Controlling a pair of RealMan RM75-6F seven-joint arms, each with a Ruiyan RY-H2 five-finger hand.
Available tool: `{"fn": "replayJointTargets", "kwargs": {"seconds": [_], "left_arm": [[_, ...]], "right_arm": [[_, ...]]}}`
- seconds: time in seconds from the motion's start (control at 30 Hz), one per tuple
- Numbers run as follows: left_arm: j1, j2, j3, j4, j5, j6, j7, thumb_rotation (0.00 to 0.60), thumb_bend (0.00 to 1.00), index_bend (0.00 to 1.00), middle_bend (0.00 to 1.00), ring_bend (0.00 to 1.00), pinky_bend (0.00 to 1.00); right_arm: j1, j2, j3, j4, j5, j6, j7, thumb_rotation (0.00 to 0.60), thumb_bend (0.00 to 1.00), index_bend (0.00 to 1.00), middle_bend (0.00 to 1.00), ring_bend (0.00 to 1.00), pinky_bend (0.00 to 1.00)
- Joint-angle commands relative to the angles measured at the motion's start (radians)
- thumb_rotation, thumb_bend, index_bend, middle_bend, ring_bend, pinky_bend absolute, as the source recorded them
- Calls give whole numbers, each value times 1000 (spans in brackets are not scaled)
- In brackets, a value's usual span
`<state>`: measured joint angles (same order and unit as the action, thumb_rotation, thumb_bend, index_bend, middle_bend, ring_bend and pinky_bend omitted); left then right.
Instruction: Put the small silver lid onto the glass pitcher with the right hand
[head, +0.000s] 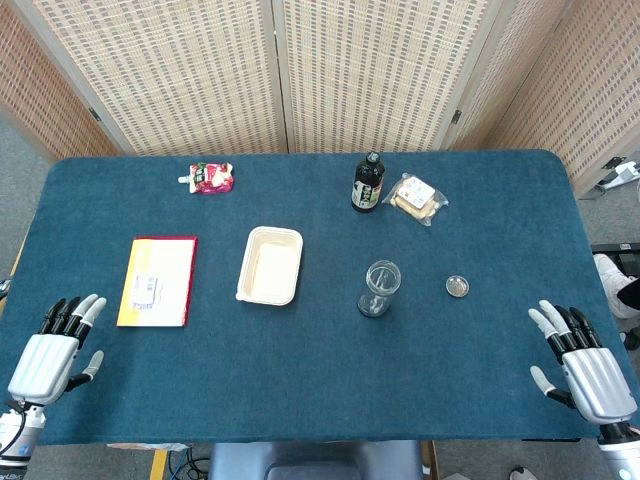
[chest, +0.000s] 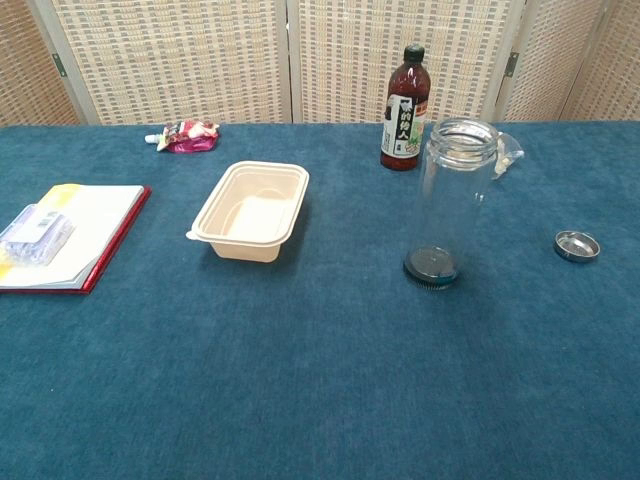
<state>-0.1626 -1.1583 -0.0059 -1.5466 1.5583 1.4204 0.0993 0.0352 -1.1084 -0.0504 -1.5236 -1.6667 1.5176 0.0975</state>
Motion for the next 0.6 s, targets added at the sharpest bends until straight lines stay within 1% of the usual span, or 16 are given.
{"fn": "replayJointTargets", "kwargs": {"seconds": [0.03,0.3,0.37,0.6], "left_arm": [[0,1,0,-1,-1,0,-3,600,375,0,48,0,0],[5,5,6,-3,23,22,-12,600,375,0,48,0,0],[4,6,6,1,23,20,-17,600,375,0,48,0,0],[-3,4,6,9,19,6,-22,600,375,0,48,0,0]], "right_arm": [[3,-1,0,0,5,-9,-4,600,357,0,0,0,0],[4,0,1,-11,7,-12,-20,600,355,0,0,0,0],[14,10,7,-20,17,-28,-22,600,356,0,0,0,0],[107,117,62,-116,113,-183,-51,600,356,0,0,0,0]]}}
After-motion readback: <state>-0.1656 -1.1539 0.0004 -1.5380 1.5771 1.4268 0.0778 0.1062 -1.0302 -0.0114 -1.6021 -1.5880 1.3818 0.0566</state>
